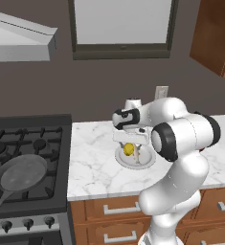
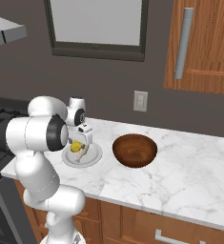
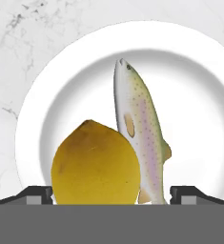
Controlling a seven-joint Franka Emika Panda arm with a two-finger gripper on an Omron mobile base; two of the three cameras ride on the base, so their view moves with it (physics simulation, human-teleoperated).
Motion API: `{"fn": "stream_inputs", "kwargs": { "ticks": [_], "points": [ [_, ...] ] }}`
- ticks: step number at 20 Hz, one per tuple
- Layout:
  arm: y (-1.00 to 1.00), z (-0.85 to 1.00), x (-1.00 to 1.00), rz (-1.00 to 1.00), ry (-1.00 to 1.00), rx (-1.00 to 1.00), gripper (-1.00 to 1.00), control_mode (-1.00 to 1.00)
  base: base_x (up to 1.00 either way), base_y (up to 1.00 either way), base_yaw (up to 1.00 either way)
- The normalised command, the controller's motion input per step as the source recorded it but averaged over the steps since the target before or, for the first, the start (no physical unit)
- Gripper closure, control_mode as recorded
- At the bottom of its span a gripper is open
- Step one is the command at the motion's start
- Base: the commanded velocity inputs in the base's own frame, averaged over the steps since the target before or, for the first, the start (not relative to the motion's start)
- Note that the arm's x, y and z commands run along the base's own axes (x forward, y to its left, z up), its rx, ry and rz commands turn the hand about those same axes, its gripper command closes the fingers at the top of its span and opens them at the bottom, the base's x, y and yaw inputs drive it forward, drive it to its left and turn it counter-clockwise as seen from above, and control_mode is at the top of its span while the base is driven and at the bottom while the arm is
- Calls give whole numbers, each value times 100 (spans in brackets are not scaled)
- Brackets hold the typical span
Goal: Place the fish on the plate and place the lemon on the same plate.
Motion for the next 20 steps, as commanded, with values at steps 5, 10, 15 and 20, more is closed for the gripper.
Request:
{"fn": "stream_inputs", "kwargs": {
  "ticks": [5,10,15,20],
  "points": [
    [0,8,0,-2,0,0,-100,-100,0,0,0],
    [0,52,-27,-1,-2,0,-100,-100,0,0,0],
    [0,43,-41,-1,-3,0,-100,-100,0,0,0],
    [0,52,-75,-1,-10,0,-100,-100,0,0,0]
  ]
}}
